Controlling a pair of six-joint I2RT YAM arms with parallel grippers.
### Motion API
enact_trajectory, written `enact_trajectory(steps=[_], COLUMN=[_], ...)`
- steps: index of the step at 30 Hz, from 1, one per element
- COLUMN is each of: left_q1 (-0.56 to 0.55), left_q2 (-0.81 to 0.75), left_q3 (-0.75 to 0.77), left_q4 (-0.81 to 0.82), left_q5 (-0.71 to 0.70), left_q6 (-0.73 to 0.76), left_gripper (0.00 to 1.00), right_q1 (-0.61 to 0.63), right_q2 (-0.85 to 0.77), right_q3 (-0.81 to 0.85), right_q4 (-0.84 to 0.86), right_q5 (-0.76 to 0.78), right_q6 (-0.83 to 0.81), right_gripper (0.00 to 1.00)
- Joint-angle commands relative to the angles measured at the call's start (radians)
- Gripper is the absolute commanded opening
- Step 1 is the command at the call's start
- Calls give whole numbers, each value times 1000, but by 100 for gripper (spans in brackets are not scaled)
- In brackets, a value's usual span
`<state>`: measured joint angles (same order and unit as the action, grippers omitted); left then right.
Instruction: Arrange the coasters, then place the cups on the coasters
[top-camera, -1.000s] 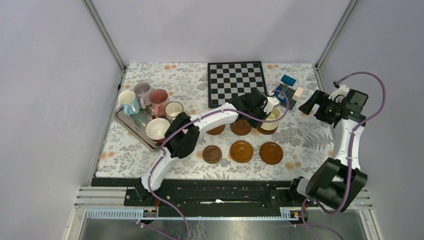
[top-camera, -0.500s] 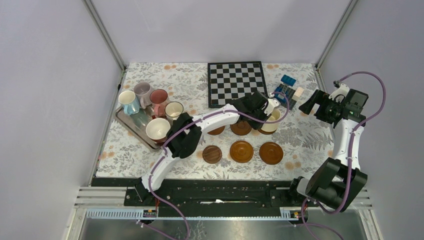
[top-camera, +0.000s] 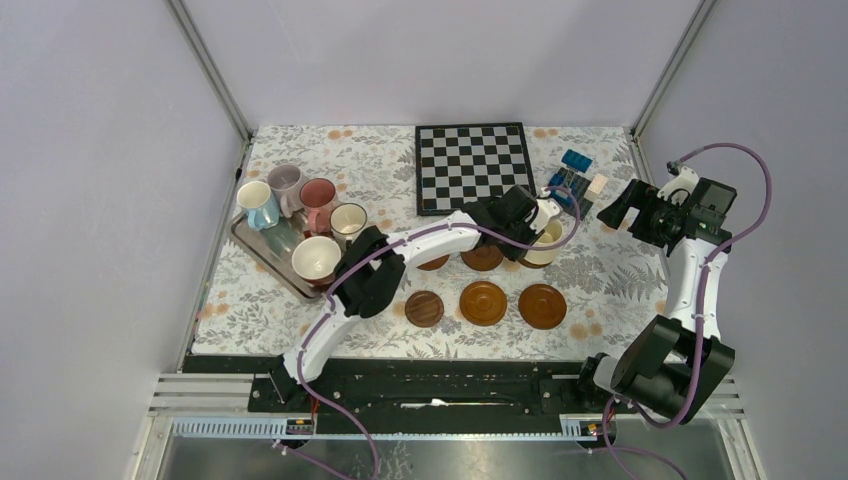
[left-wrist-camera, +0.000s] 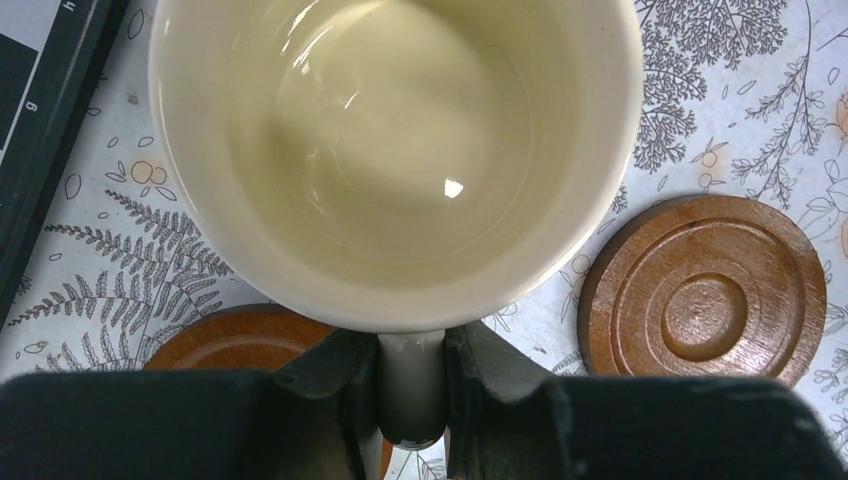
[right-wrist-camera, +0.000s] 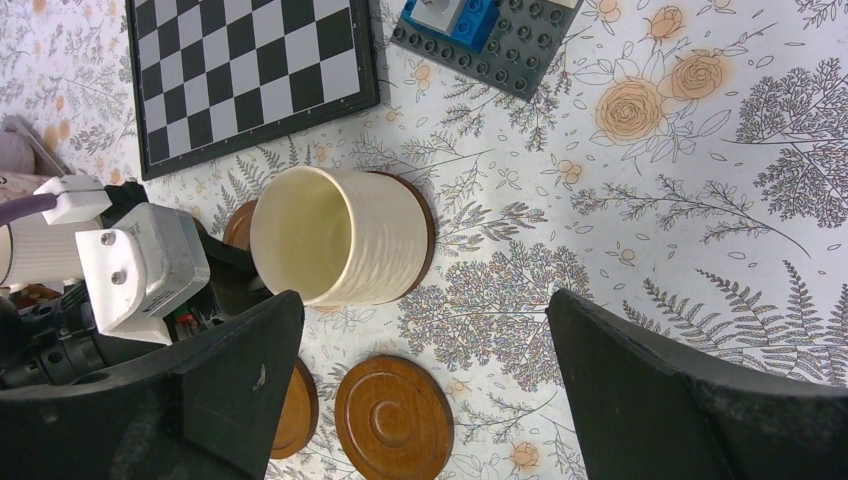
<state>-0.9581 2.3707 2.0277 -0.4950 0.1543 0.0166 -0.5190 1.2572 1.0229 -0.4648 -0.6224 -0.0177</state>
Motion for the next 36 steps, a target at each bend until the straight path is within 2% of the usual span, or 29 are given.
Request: enact_trajectory(steps=[1,25,27,29,33,36], left_q1=[-7,-10,-11,-11,-12,-13], left_q2=[-62,-120,-117,-116,-120,-128], left_q3=[-8,-70,-70,-65,-57,-55], left_q4=[120,124,123,117,107,100], left_q5=[-41,-102,-96,-89,-67,-54], left_q6=[-14,-14,-14,-14,-42,-52], left_gripper=[14,5,9,17,48,59], right_q1=[-6,-5,-4,-4,-5,-6], right_q2=[-23,-22,-20,-21,-21,-21], right_q3=[-2,-6,-6,-6,-6,-6], right_q4=[18,16,15,15,14,15], right_q5=[-26,-36,-35,-34,-34,-33], right_q6=[-8,-10,-10,-11,-11,-11], right_gripper=[99,100,99,100,100,100])
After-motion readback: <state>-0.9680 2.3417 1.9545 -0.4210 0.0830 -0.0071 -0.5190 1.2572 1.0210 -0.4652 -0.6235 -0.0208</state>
